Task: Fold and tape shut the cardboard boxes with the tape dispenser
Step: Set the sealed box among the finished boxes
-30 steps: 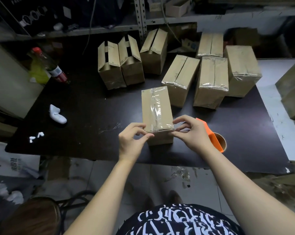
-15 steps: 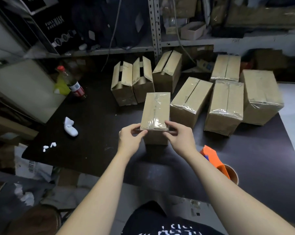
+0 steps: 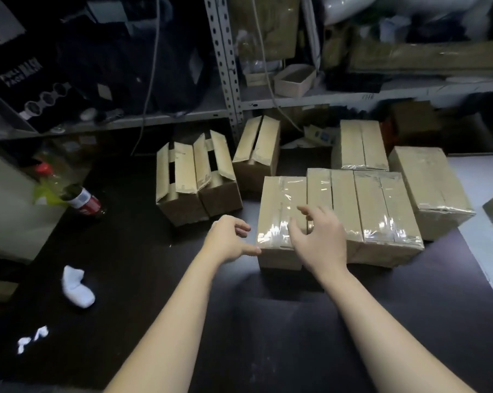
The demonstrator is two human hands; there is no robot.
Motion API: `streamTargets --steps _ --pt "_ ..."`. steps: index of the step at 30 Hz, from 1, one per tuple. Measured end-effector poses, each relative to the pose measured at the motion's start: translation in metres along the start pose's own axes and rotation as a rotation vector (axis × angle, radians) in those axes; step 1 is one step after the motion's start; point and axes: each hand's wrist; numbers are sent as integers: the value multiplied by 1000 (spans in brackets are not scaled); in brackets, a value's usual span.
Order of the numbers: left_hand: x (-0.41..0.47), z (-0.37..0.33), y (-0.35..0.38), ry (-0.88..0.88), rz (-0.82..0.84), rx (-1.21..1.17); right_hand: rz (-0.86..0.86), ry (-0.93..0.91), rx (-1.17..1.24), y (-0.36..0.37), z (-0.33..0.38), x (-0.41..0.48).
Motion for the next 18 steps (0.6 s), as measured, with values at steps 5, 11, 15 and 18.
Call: streamTargets --steps 5,11,15,18 --pt "62 -59 -65 175 -79 -224 45 93 159 25 37 72" --pt "175 -95 -87 212 -235 -204 122 318 237 67 61 147" --pt "228 -98 -87 184 -230 334 192 415 130 92 57 181" --pt "249 -98 -87 174 -176 597 249 496 91 106 49 196"
Point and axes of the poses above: each hand's wrist, its own x-axis towards the middle knuckle, its own y-axis out of the palm, z = x × y, and after that the axes turned 2 degrees about -z, right-handed
